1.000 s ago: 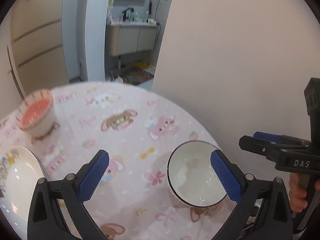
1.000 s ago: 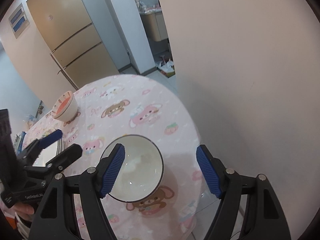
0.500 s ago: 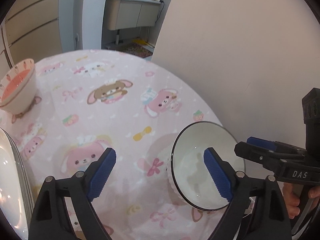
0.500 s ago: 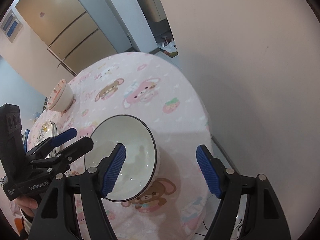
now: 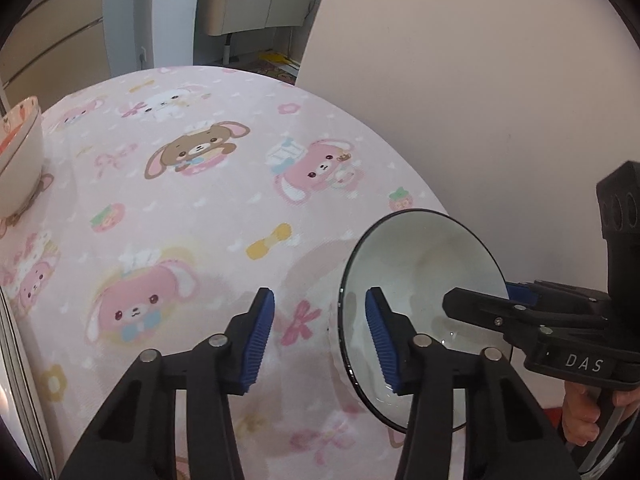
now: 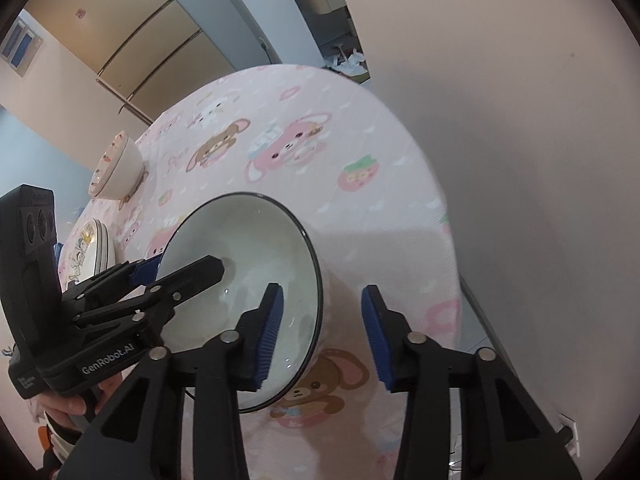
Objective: Organize plates and bowls
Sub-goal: 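Close the left tool on the white bowl rim while the right tool grips it too, then lift the white bowl with both tools and carry it toward the pink bowls, then lower the white bowl with both tools into the nested pink bowls, then open both tools off the white bowl rim and lift away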
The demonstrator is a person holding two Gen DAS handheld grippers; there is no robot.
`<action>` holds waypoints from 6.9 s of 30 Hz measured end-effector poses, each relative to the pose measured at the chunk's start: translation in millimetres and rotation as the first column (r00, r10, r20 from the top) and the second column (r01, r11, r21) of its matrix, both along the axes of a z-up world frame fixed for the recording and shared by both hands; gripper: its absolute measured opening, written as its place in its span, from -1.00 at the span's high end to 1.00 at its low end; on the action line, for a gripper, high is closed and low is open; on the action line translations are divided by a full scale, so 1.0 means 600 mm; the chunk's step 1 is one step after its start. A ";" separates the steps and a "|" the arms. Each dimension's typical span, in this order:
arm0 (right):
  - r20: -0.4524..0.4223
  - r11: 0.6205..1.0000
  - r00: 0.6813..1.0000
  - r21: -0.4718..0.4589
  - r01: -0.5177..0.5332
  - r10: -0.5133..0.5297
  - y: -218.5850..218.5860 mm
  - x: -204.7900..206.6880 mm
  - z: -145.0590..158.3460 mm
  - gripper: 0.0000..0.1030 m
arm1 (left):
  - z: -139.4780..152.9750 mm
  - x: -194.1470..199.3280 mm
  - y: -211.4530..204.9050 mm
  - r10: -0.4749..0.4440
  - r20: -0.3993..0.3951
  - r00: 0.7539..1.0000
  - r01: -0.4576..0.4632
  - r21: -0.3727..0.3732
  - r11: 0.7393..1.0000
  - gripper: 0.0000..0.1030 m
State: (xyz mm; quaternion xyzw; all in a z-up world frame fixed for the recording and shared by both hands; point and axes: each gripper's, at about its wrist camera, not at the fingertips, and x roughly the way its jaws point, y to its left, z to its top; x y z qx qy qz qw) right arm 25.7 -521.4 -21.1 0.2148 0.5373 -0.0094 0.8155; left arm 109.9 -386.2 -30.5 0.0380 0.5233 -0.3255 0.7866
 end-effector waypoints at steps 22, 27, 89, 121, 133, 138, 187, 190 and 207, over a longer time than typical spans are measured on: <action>-0.037 1.000 0.999 0.013 0.008 -0.007 0.013 0.004 -0.020 0.72 | -0.001 -0.005 -0.011 0.006 -0.047 0.999 -0.007 -0.016 1.000 0.71; -0.001 1.000 1.000 0.004 0.011 -0.011 0.018 0.003 0.006 0.73 | 0.032 -0.009 -0.003 -0.004 0.004 1.000 0.004 -0.016 1.000 0.71; 0.281 0.959 0.920 -0.154 -0.237 0.272 0.389 0.283 0.222 0.80 | 0.232 0.167 0.417 0.406 0.236 0.883 -0.377 -0.159 0.912 0.73; 0.193 0.959 0.944 -0.152 -0.239 0.266 0.444 0.461 0.097 0.77 | 0.096 0.335 0.445 0.450 0.194 0.872 -0.450 -0.045 0.892 0.73; 0.184 0.949 0.944 -0.210 -0.233 0.272 0.447 0.466 0.074 0.81 | 0.076 0.329 0.431 0.423 0.257 0.869 -0.442 0.016 0.897 0.73; 0.195 0.941 0.939 -0.248 -0.230 0.282 0.446 0.459 0.075 0.82 | 0.071 0.321 0.422 0.414 0.294 0.861 -0.446 0.051 0.893 0.73; 0.403 0.970 0.883 -0.130 -0.205 0.241 0.396 0.362 0.219 0.10 | 0.268 0.207 0.490 0.493 0.430 0.757 -0.440 -0.223 0.870 -0.70; 0.429 0.978 0.879 -0.096 -0.185 0.208 0.384 0.367 0.222 -0.37 | 0.261 0.213 0.499 0.512 0.415 0.752 -0.448 -0.248 0.859 -0.71; 0.397 0.993 0.916 0.071 -0.093 0.057 0.330 0.419 0.177 -0.62 | 0.205 0.254 0.579 0.614 0.333 0.716 -0.510 -0.350 0.786 -1.00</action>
